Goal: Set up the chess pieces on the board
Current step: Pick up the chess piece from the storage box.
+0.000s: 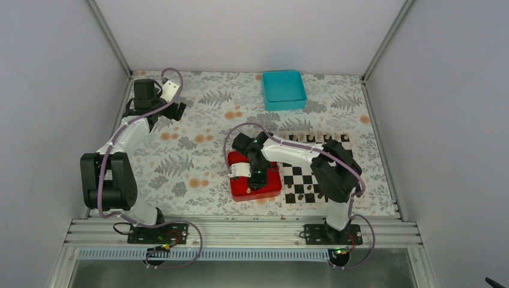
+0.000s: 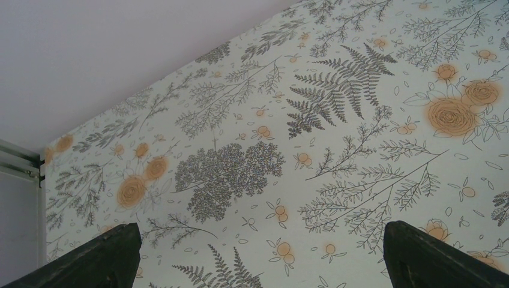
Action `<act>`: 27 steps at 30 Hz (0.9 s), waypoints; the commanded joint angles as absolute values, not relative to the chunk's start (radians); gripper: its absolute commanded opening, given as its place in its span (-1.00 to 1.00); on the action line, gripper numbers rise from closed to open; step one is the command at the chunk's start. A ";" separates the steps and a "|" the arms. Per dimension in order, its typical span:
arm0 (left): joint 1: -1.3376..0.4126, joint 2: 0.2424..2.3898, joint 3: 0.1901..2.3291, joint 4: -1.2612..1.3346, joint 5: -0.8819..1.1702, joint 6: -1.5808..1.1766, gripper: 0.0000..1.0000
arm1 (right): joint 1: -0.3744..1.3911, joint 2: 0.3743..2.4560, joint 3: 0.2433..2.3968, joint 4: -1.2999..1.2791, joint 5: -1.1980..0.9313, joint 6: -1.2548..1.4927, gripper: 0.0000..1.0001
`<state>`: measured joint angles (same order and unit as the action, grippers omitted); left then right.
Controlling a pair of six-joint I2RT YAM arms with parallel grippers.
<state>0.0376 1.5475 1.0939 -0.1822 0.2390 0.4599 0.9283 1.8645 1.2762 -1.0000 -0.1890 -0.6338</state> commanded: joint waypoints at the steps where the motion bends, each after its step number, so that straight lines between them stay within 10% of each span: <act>1: 0.043 1.555 1.109 -0.177 0.255 0.460 1.00 | 0.933 1.881 1.261 -0.974 -0.166 -0.617 -0.24; 27: 0.043 1.553 1.104 -0.177 0.251 0.462 1.00 | 0.690 1.722 1.386 -1.040 -0.088 -0.646 -0.86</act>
<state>0.0376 1.5475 1.0939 -0.1822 0.2386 0.4599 0.8314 1.8194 1.3087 -0.9867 -0.1181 -0.6193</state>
